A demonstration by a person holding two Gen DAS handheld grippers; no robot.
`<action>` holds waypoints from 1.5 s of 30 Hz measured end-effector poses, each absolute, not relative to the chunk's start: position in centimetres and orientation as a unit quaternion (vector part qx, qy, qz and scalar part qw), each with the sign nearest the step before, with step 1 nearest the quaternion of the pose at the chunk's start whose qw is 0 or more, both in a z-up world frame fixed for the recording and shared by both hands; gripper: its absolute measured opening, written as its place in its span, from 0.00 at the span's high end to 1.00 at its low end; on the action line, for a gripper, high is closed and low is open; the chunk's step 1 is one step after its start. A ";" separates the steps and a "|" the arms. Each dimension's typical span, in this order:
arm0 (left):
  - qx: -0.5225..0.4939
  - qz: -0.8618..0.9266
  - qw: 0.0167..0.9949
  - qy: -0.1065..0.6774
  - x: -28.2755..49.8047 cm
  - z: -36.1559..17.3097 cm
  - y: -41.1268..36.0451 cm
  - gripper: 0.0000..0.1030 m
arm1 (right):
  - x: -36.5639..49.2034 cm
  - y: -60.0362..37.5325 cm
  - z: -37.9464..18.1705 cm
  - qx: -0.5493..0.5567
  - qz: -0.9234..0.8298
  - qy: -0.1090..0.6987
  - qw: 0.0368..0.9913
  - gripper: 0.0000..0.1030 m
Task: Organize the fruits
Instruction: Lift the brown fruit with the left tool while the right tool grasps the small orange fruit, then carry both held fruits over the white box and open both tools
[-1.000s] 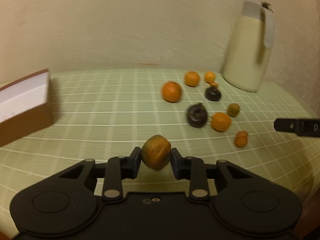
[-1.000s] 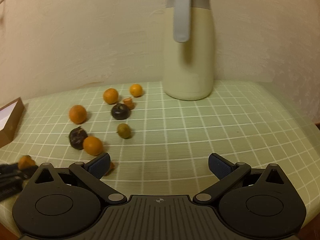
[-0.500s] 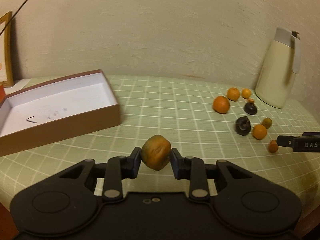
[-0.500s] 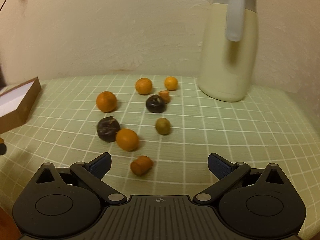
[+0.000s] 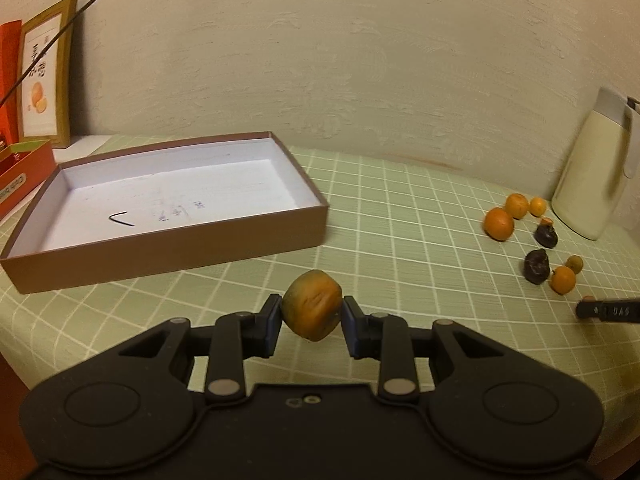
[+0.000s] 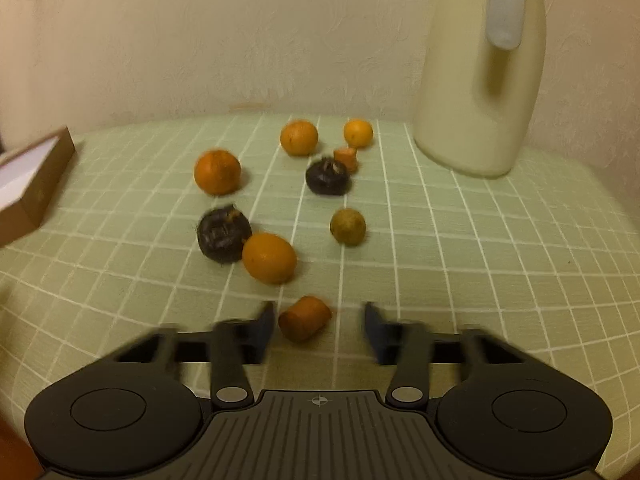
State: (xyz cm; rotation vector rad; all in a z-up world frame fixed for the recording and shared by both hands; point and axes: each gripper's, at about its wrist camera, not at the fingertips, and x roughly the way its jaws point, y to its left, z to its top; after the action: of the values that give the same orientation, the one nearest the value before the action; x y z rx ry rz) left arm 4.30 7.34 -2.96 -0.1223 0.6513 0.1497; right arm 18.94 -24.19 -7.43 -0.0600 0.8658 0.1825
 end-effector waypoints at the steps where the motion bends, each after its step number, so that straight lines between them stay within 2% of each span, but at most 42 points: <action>1: -0.061 0.075 0.943 0.319 4.3 -3.0 7.5 0.79 | 19.0 -24.1 -7.4 -0.027 0.087 0.419 0.904 0.72; 14: -0.069 0.086 0.945 0.308 3.5 -2.5 8.6 0.79 | 18.5 -23.0 -5.4 -0.011 0.111 0.391 0.913 0.72; 32: -0.077 0.173 0.943 0.273 -1.1 -0.4 16.7 0.79 | 17.0 -12.2 -0.4 -0.018 0.236 0.332 0.913 0.72; 45: -0.094 0.223 0.939 0.242 -0.3 1.3 22.3 0.79 | 17.4 -2.7 1.2 -0.041 0.317 0.297 0.900 0.72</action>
State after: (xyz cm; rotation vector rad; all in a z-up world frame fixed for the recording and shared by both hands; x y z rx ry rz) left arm -0.34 22.25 1.32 -0.1925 0.4944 0.4557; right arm 17.39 -2.69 1.20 -0.0844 0.6138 0.6550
